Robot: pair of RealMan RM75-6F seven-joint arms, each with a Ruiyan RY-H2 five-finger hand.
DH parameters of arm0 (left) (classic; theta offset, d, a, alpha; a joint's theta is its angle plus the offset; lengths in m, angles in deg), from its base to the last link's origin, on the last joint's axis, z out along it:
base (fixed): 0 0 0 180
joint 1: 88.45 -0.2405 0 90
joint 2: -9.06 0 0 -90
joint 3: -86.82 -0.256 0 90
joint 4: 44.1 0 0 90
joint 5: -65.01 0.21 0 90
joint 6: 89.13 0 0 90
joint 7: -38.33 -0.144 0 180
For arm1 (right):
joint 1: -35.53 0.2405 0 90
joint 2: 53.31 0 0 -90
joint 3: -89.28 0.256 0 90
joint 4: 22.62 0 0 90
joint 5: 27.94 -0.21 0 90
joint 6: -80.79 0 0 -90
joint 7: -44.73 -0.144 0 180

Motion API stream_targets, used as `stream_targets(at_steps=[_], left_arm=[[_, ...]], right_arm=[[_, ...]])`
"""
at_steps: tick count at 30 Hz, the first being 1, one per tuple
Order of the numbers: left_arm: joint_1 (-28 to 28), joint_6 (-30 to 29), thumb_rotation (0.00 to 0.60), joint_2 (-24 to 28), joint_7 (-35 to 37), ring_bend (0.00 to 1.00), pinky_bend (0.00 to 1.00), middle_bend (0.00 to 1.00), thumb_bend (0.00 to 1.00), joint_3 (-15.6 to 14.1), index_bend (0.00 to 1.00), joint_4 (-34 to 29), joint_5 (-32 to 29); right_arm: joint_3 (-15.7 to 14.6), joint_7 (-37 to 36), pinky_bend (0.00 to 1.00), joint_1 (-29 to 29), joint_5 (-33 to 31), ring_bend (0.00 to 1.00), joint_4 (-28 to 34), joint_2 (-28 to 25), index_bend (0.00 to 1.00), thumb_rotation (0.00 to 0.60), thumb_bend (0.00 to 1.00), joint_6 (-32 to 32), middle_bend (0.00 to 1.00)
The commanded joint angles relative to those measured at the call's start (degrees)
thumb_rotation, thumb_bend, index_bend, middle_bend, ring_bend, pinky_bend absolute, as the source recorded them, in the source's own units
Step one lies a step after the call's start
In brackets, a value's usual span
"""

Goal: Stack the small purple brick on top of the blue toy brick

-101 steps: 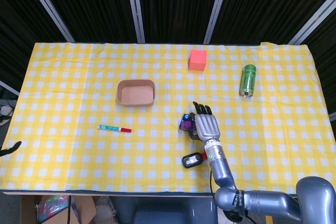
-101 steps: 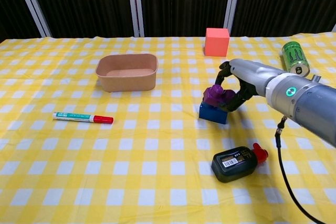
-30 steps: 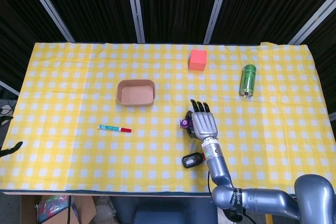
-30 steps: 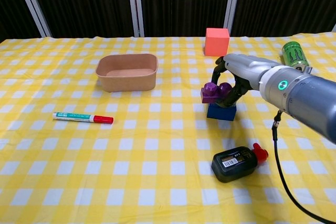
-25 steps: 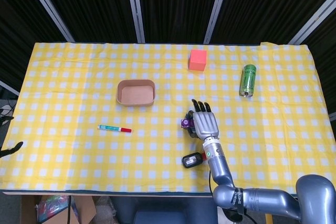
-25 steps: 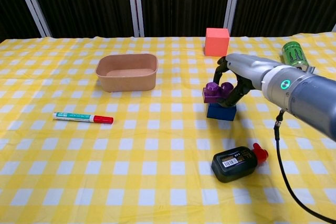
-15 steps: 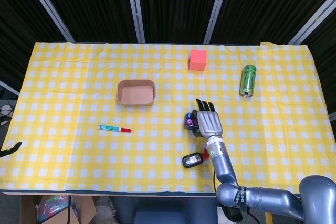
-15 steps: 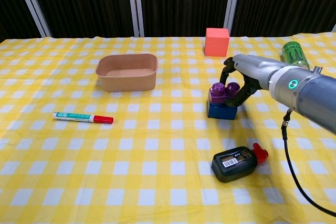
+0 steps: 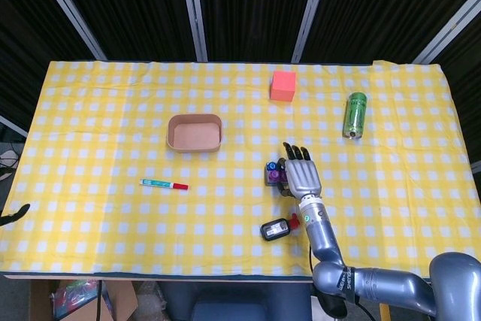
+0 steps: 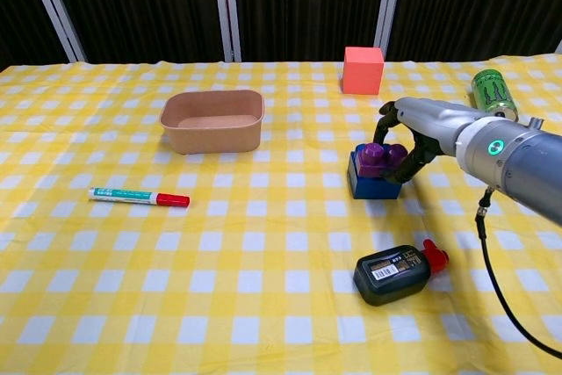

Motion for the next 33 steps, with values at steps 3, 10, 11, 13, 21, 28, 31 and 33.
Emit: stream_targets(at_steps=[3, 10, 11, 13, 21, 28, 31, 33], left_arm=[[0.0, 0.1, 0.6, 0.0, -0.2, 0.0, 0.05, 0.09, 0.21, 0.0, 0.26, 0.0, -0.1], [0.0, 0.0, 0.6, -0.1, -0.6, 0.0, 0.05, 0.09, 0.21, 0.0, 0.26, -0.3, 0.1], [0.0, -0.1, 0.6, -0.1, -0.6, 0.0, 0.05, 0.09, 0.21, 0.0, 0.26, -0.3, 0.1], [0.0, 0.0, 0.6, -0.1, -0.5, 0.0, 0.05, 0.09, 0.21, 0.0, 0.26, -0.3, 0.0], [0.0, 0.1, 0.6, 0.1, 0.0, 0.0, 0.05, 0.09, 0.21, 0.0, 0.26, -0.3, 0.2], [0.1, 0.1, 0.6, 0.0, -0.2, 0.0, 0.05, 0.09, 0.21, -0.1, 0.26, -0.3, 0.3], [0.1, 0.2, 0.6, 0.0, -0.4, 0.0, 0.05, 0.09, 0.21, -0.1, 0.26, -0.4, 0.2], [0.1, 0.2, 0.6, 0.0, -0.5, 0.0, 0.05, 0.09, 0.21, -0.1, 0.26, -0.4, 0.2]], right_arm=[[-1.0, 0.4, 0.0, -0.1, 0.6, 0.0, -1.0, 0.4, 0.61, 0.6, 0.52, -0.3, 0.0], [-2.6, 0.9, 0.0, -0.3, 1.7, 0.0, -2.5, 1.6, 0.61, 0.6, 0.52, -0.5, 0.0], [-2.7, 1.0, 0.0, -0.3, 1.8, 0.0, -2.7, 1.8, 0.61, 0.6, 0.52, -0.5, 0.0], [-3.2, 1.4, 0.0, -0.4, 2.1, 0.0, -3.0, 2.2, 0.61, 0.6, 0.52, -0.3, 0.0], [-4.0, 4.0, 0.0, -0.3, 2.2, 0.0, -3.5, 3.0, 0.61, 0.6, 0.52, 0.2, 0.0], [-4.3, 5.8, 0.0, -0.1, 1.3, 0.0, -4.1, 3.3, 0.61, 0.6, 0.52, -0.2, 0.0], [-4.3, 6.5, 0.0, 0.0, 0.9, 0.0, -4.3, 3.4, 0.61, 0.6, 0.52, -0.4, 0.0], [-4.2, 6.5, 0.0, 0.0, 0.9, 0.0, -4.2, 3.4, 0.61, 0.6, 0.52, -0.5, 0.0]])
